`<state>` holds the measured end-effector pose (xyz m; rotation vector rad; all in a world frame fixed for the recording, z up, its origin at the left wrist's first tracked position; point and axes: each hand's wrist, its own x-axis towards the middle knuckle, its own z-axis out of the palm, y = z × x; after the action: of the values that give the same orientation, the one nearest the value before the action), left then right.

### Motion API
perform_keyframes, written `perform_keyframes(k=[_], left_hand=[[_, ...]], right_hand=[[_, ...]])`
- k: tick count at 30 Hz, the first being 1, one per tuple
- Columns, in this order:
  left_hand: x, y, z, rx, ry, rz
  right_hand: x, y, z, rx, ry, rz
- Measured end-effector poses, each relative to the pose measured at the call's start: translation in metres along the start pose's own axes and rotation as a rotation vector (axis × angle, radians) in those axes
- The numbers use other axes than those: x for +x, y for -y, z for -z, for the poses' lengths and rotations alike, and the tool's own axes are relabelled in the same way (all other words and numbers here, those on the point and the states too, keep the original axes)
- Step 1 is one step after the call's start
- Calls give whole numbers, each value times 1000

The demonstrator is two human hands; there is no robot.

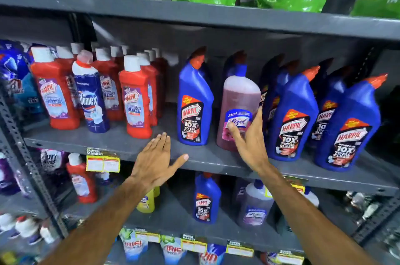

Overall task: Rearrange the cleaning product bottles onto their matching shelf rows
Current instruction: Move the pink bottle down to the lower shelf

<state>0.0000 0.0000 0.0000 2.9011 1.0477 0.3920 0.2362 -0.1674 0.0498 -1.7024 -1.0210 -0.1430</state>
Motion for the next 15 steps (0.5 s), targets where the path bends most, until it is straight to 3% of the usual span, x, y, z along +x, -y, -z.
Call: perform_keyframes(k=[3, 15], left_hand=[[1, 1, -1, 13, -7, 4], [2, 2, -2, 14, 31, 14]], right_hand=[[8, -11, 0, 143, 9, -75], [26, -24, 7, 273, -7, -269]])
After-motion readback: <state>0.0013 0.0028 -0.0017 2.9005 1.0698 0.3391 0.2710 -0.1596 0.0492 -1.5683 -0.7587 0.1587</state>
